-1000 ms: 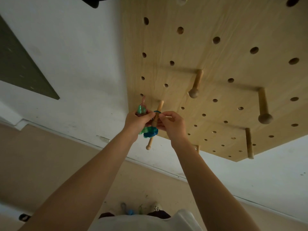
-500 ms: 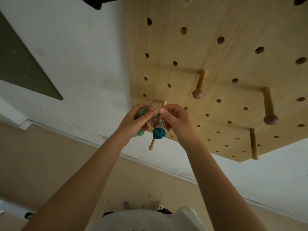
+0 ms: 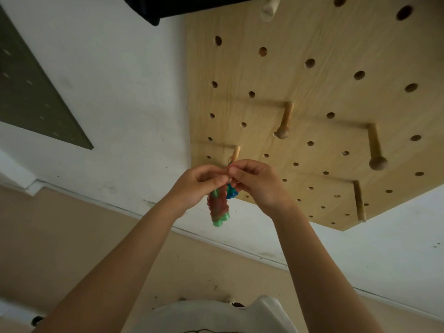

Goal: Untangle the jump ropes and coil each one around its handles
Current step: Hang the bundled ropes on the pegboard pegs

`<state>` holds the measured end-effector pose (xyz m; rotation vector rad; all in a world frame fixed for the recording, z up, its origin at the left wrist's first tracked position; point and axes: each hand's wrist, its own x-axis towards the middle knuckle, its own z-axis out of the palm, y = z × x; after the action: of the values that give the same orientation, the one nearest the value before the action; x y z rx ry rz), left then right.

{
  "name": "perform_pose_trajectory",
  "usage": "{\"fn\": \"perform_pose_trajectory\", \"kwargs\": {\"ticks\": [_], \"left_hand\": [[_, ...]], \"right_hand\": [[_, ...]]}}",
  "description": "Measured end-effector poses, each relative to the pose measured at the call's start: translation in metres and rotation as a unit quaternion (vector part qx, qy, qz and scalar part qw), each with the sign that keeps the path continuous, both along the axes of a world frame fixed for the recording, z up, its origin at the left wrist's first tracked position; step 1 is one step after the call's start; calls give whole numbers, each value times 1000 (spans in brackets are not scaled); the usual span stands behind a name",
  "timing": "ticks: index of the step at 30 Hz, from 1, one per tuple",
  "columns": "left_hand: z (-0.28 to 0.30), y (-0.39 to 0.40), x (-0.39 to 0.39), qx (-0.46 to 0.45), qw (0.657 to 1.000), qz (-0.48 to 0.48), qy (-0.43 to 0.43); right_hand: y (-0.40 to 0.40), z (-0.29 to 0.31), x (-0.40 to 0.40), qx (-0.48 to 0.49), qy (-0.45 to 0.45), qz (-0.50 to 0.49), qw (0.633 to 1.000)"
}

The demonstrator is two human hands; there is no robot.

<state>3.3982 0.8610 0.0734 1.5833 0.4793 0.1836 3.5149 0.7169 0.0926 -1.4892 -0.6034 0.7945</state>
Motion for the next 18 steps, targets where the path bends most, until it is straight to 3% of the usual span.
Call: {"fn": "perform_pose_trajectory", "kwargs": {"ticks": [6,9,14,18], "left_hand": [[-8,-9,6,-81,993,80,-34],[-14,-11,8,-65,995,81,-6],[-27,-17,15,-48,993,102,17],[-37,-14,22,-20,991,125,32]], "right_hand": [[-11,-10,-2,-38,-18,-24,999],[-13,-23,-4,-84,-35,-26,995],[-10,-32,-10,-41,43,-33,998],[-7,-42,-1,-57,40,-91,993]]}}
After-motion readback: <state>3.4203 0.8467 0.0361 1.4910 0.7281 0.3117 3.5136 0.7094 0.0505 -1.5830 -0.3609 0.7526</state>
